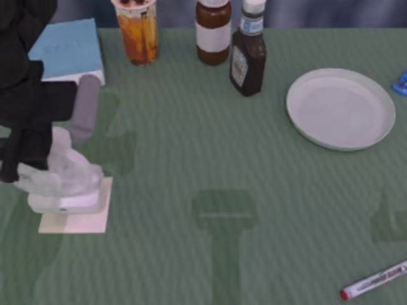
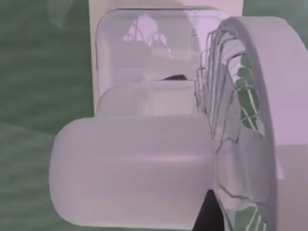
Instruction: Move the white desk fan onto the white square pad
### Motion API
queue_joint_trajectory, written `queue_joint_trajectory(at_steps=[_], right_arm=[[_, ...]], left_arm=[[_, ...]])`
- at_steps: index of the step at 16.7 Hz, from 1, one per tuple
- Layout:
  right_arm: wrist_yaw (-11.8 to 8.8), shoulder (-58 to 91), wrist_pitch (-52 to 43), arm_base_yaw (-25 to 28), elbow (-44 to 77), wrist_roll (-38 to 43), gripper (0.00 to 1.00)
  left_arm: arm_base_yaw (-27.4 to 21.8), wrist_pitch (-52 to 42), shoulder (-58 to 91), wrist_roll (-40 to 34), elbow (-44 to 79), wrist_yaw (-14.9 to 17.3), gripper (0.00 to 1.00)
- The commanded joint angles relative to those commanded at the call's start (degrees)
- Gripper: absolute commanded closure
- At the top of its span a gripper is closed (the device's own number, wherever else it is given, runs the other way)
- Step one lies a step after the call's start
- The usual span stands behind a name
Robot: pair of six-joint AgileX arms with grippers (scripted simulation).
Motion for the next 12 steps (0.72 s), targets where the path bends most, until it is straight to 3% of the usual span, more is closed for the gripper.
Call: queue_joint_trajectory(at_steps=[5, 12], right_arm=[[0.0, 0.0, 0.0, 0.0, 0.0, 0.0, 0.00], [0.0, 0.0, 0.0, 0.0, 0.0, 0.0, 0.00]], left_arm=[[0.1, 2.0, 0.4, 0.2, -2.0, 0.0, 1.00], [0.1, 2.0, 0.4, 0.2, -2.0, 0.0, 0.47]])
